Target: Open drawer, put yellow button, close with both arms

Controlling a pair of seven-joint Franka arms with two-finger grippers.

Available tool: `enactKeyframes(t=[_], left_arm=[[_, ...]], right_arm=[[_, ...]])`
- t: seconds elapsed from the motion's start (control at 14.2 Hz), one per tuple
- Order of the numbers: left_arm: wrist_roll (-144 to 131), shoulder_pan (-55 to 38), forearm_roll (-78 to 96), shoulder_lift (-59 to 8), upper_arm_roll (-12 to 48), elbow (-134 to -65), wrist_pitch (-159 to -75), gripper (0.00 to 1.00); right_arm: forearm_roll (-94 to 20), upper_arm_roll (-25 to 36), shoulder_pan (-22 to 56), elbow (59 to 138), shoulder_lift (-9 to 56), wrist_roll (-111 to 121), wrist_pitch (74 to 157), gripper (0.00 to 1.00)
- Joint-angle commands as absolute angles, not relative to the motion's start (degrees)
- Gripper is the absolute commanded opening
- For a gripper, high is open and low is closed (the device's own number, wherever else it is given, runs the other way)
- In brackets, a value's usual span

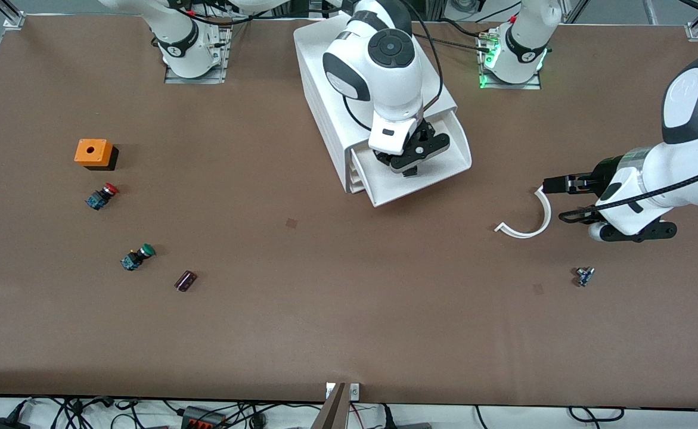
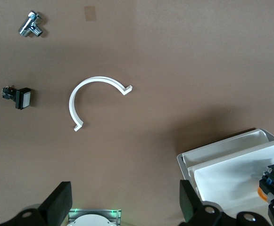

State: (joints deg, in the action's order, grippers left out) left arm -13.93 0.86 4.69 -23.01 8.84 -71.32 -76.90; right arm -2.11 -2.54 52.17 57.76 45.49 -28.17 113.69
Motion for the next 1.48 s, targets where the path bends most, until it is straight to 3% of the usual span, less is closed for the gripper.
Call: enactKeyframes(t=[0.0, 0.07, 0.49, 0.85, 0.99, 1.41], left_arm=[[-17.5, 0.7, 3.2, -23.3, 9.2, -70.3, -78.2, 1.00], [-18.6, 0.7, 3.2, -23.3, 9.3, -70.3, -78.6, 1.00], [-19.2, -0.2, 3.1, -23.2, 9.5, -70.3, -78.8, 1.00], [-25.7, -2.7, 2.7, -22.7, 9.8, -74.1, -85.4, 1.00], [-29.4, -3.6, 3.1, -21.6, 10.5, -77.5, -88.4, 1.00], [-46.0, -4.6, 1.9, -19.4, 20.3, -92.1, -104.3, 1.00]], right_arm=[[-1.8, -1.8, 53.3, 55.7, 46.8, -29.0, 113.2, 0.59], [-1.0, -1.8, 53.4, 55.7, 46.7, -29.0, 113.1, 1.00], [0.1, 0.2, 52.2, 54.8, 44.0, -29.4, 111.3, 1.00], [0.1, 0.3, 43.4, 50.7, 39.5, -29.3, 97.6, 1.00], [0.3, 0.3, 38.7, 50.7, 37.4, -28.7, 94.2, 1.00], [-0.1, -0.1, 24.8, 51.1, 36.1, -18.2, 88.4, 1.00]])
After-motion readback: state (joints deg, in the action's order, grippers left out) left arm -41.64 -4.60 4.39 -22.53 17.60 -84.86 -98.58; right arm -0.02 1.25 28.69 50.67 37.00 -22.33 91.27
